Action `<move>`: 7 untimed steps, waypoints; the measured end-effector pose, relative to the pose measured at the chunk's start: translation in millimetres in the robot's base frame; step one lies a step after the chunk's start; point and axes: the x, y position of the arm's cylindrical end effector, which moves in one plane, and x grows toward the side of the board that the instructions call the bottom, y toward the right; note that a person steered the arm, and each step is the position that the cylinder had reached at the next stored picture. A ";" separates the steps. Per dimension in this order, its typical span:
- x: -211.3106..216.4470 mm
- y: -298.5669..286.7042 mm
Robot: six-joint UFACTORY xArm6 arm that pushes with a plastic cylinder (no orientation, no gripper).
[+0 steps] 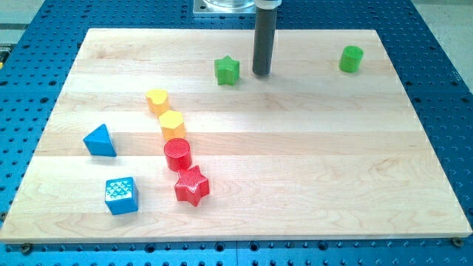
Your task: Form a diagonal line of yellow blocks red blocks and green star
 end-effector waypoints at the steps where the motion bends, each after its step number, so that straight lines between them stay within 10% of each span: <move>1: 18.2 -82.9; 7: -12.9 -105.9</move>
